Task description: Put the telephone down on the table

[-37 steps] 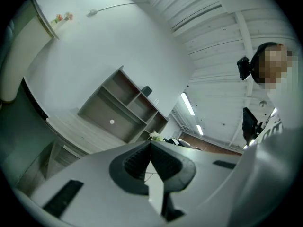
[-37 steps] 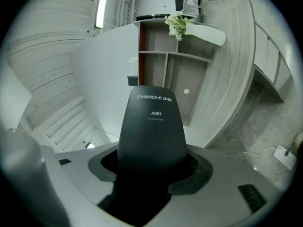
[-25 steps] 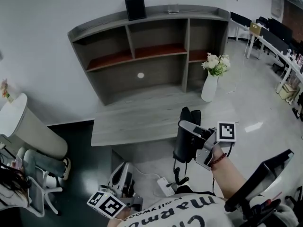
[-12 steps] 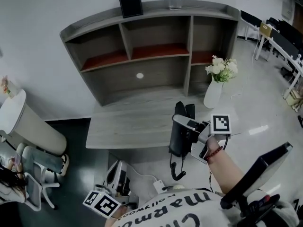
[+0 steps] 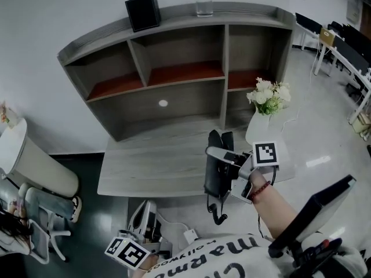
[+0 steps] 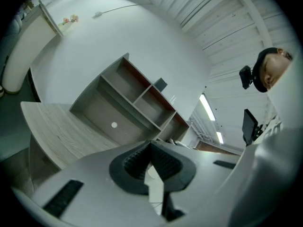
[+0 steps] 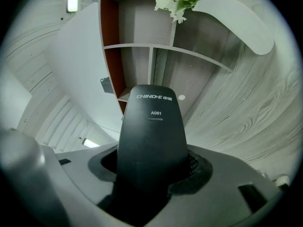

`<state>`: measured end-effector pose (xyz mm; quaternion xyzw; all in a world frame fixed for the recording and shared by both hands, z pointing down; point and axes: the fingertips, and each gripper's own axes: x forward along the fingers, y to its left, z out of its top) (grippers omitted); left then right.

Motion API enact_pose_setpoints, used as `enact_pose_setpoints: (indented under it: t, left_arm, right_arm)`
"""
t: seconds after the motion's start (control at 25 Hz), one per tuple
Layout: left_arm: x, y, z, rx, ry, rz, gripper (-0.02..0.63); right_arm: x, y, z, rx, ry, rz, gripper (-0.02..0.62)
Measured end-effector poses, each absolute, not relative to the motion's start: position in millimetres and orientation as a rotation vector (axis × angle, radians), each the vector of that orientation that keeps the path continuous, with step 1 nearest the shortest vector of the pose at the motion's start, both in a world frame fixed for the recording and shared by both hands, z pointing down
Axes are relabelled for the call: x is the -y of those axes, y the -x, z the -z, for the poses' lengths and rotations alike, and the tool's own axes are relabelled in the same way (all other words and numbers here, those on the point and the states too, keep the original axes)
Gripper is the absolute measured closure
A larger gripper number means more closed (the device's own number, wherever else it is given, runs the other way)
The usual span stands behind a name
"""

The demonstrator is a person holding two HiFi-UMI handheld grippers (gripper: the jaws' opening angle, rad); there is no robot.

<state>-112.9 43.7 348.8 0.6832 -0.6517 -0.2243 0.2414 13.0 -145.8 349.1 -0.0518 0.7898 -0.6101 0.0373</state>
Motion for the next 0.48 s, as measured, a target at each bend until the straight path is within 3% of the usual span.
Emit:
enact_pose_setpoints:
  t: [0.48]
  left_arm:
    - [-19.2,123.7,-364.9,1.839,-1.787,0.548,0.597]
  right_arm:
    - [175.3,-31.7,-393.4,-2.353,0.241,2.006,0.314]
